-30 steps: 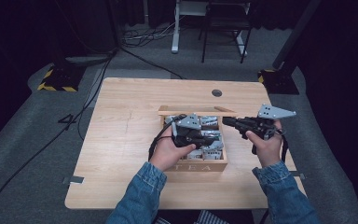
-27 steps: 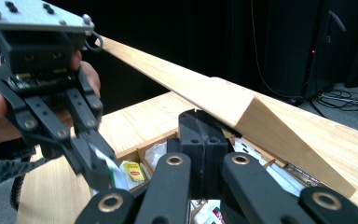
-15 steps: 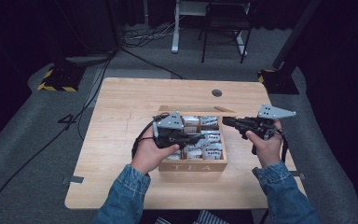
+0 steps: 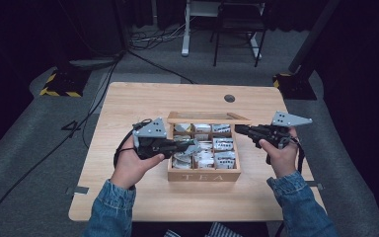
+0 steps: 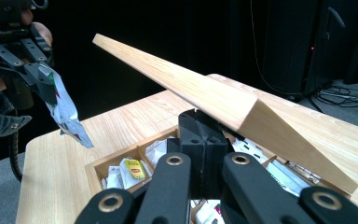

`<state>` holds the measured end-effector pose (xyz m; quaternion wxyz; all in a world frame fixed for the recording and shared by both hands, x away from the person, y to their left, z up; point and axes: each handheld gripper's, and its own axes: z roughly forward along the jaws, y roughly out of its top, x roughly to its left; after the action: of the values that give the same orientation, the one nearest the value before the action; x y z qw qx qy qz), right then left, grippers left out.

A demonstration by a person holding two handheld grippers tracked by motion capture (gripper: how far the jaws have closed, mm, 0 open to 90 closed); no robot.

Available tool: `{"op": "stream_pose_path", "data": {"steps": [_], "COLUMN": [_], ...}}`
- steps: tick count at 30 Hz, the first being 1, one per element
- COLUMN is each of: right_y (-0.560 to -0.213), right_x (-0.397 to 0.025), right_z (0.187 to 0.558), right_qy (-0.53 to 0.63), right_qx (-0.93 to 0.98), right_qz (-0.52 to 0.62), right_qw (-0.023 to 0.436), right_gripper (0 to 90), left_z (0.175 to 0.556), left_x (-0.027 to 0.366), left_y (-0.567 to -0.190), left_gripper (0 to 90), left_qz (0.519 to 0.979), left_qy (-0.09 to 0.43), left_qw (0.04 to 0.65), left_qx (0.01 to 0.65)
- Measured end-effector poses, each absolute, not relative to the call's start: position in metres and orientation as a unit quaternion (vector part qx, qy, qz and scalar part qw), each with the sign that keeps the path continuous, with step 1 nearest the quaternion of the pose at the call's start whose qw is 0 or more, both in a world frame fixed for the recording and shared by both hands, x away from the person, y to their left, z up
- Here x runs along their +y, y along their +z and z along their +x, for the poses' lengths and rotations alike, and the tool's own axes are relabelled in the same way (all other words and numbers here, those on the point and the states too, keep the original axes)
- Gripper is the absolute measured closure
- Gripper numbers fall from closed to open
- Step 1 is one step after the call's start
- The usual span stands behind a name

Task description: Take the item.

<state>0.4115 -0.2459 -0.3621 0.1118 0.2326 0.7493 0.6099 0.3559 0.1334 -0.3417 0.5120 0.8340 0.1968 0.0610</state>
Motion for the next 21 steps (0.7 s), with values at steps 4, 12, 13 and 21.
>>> {"op": "stream_pose_path", "data": {"steps": [4,12,13,21], "right_y": [-0.363,-0.364,-0.364,-0.367], "right_x": [-0.246,-0.244,-0.244,-0.240], "right_z": [0.411,0.410,0.409,0.408], "right_qy": [0.609,0.607,0.606,0.598], "right_qx": [0.750,0.751,0.752,0.757], "right_qz": [0.233,0.234,0.234,0.238], "right_qw": [0.112,0.112,0.111,0.111], "right_gripper": [90.0,90.0,90.0,90.0], "left_z": [0.345,0.329,0.327,0.320], "left_x": [0.146,0.180,0.185,0.213], "left_y": [-0.347,-0.358,-0.360,-0.366], "left_gripper": [89.1,89.0,89.0,89.0], "left_qz": [0.842,0.822,0.817,0.802], "left_qy": [0.079,0.087,0.089,0.114], "left_qw": [0.493,0.512,0.517,0.516], "left_qx": [0.206,0.235,0.241,0.279]}}
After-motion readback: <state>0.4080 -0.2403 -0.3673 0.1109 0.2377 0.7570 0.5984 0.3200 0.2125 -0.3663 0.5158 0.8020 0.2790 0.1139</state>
